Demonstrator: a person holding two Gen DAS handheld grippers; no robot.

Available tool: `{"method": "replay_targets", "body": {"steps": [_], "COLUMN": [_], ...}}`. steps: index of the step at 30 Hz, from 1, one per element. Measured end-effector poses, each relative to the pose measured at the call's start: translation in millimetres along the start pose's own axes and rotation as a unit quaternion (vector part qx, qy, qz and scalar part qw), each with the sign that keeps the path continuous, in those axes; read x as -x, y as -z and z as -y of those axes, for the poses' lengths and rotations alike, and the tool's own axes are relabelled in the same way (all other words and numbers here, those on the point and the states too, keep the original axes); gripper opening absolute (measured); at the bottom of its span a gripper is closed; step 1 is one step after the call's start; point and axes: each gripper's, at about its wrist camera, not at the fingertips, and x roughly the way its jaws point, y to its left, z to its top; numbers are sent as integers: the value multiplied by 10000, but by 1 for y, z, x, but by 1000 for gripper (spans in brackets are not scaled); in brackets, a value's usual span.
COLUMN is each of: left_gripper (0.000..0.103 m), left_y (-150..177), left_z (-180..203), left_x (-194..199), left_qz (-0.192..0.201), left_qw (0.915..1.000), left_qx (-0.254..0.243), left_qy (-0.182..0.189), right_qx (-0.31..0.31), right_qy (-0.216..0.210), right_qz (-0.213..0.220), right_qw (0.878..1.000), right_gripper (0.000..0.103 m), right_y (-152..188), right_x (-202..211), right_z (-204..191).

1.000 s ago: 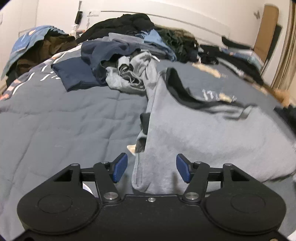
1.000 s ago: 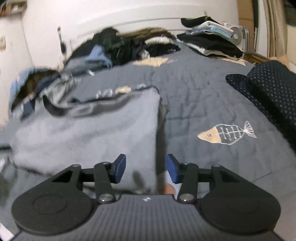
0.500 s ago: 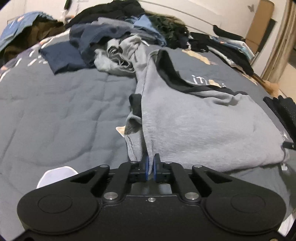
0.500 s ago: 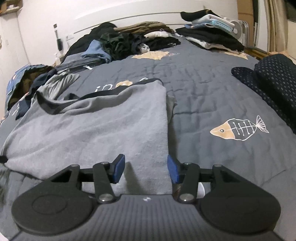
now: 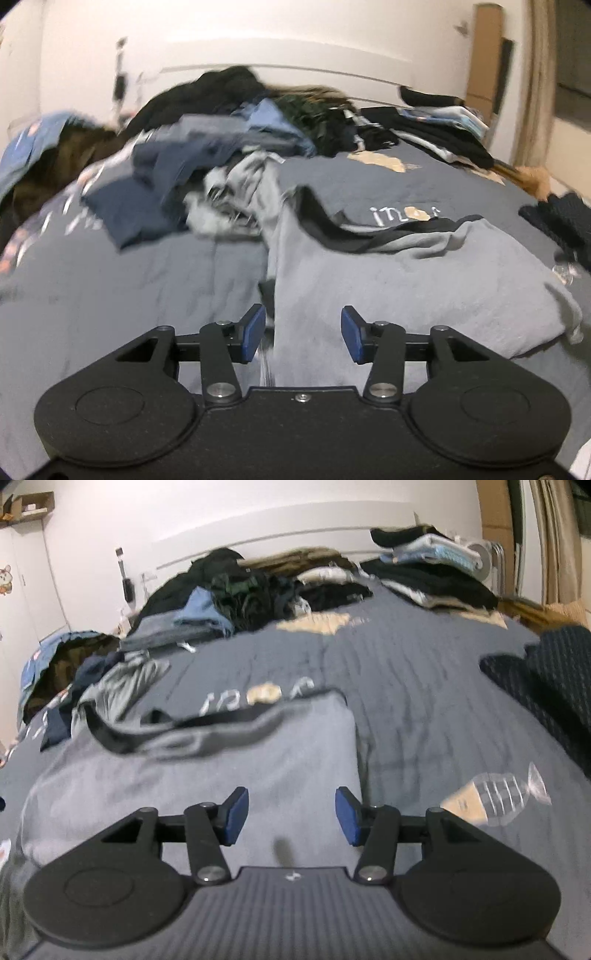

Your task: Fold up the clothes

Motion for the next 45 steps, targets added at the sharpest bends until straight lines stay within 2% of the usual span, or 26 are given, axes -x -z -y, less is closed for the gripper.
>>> {"method": "replay_targets", "body": {"steps": [4, 7, 10, 12, 14, 17, 19, 21, 24, 26, 28, 30, 32, 34, 37, 39, 40, 42, 43, 45], "left_gripper": [45, 45, 46, 53, 53, 51, 45, 42, 42, 42, 42, 42, 46, 54, 55, 55, 55, 55, 55, 55], "left_y": [-19, -34, -45, -50, -54, -54, -53, -55, -62, -68, -76, -85, -95, -107, -129, -139, -141, -140, -138, -129], "left_z": [21, 48, 76, 91, 100, 102, 99, 94, 84, 78, 75, 69, 61, 50, 36, 31, 32, 39, 44, 58], "left_x": [-14, -33, -60, -81, -105, -137, -157, -173, -189, -198, -208, -221, -233, -245, -253, -252, -248, -236, -233, -230], "left_qz": [174, 233, 190, 101, -48, -403, -607, -777, -937, -1013, -1200, -1603, -1796, -1769, -1288, -1068, -939, -653, -675, -833], "left_qw": [9979, 9906, 9771, 9655, 9527, 9384, 9326, 9334, 9399, 9410, 9363, 9338, 9357, 9440, 9657, 9743, 9756, 9739, 9690, 9494], "left_qx": [-569, -1295, -2055, -2552, -2999, -3393, -3514, -3446, -3186, -3118, -3200, -3045, -2856, -2623, -2182, -1944, -1941, -2135, -2317, -2952], "left_qy": [251, 388, 518, 509, 480, 506, 555, 632, 797, 837, 813, 985, 1028, 936, 563, 391, 411, 406, 529, 670], "right_qx": [5, 9, 12, -6, -48, 196, 136, 64, 69, 79, 93, 70, 60, 86, 130, 111, 101, 89, 95, 93], "right_qy": [-36, -62, -88, -77, -31, 30, 88, 65, -11, -40, -42, -54, -67, -85, -88, -69, -60, -39, -28, -13], "right_qz": [92, 160, 228, 232, 185, 205, 179, 155, 140, 129, 118, 99, 73, 44, 26, 29, 30, 28, 27, 20], "right_qw": [10000, 9999, 9997, 9997, 9998, 9996, 9997, 9998, 9999, 9999, 9999, 9999, 9999, 9999, 9999, 9999, 9999, 9999, 9999, 10000], "right_gripper": [52, 52, 52, 53, 53, 53, 54, 54, 54, 54, 54, 54, 54, 54, 54, 54, 54, 54, 54, 54], "right_y": [-15, -27, -38, -41, -39, -36, -36, -35, -34, -33, -33, -33, -32, -31, -30, -30, -30, -30, -30, -30], "right_x": [-12, -22, -31, -35, -37, -38, -41, -44, -44, -45, -46, -47, -48, -49, -50, -50, -51, -51, -51, -52], "right_z": [4, 7, 10, 14, 19, 19, 23, 26, 24, 23, 22, 22, 21, 20, 19, 19, 19, 20, 20, 19]}}
